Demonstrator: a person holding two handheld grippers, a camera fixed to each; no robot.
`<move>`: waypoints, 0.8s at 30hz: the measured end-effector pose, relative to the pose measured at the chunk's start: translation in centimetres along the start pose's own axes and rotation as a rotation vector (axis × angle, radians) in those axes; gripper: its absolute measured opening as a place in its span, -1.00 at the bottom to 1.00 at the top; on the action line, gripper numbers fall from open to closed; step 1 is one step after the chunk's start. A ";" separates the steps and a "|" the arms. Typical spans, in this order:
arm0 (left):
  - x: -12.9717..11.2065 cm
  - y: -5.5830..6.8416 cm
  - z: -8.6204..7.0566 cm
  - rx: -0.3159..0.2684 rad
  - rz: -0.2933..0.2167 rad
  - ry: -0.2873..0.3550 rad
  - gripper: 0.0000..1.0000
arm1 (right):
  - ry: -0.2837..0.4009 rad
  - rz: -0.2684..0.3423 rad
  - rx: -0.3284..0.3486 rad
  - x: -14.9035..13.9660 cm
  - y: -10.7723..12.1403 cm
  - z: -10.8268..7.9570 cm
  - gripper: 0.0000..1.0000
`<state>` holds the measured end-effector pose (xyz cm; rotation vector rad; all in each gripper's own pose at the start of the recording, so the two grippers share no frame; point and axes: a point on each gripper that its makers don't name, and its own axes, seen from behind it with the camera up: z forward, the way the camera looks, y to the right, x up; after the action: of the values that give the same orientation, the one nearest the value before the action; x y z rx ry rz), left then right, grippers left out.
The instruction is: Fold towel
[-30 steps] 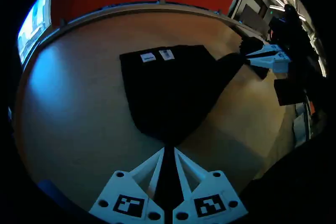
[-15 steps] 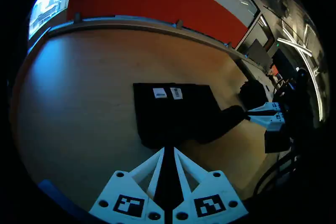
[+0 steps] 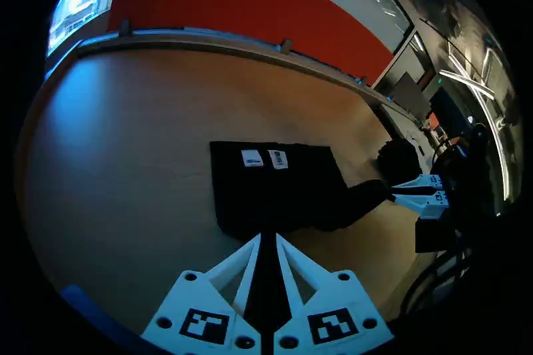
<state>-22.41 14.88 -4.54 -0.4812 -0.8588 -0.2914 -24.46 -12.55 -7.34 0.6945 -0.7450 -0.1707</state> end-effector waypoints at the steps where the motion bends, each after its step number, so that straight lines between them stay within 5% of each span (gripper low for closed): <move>1: 0.2 0.0 0.0 0.000 -0.002 0.002 -1.00 | 0.002 0.000 -0.002 0.2 0.1 0.0 -0.79; 24: 4.9 -2.1 4.2 -0.014 0.047 -0.010 -1.00 | 0.012 0.015 -0.039 3.8 4.5 2.3 -0.79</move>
<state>-23.01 15.01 2.25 -0.5150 -0.8544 -0.2523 -23.63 -11.77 -1.09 0.6523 -0.7337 -0.1666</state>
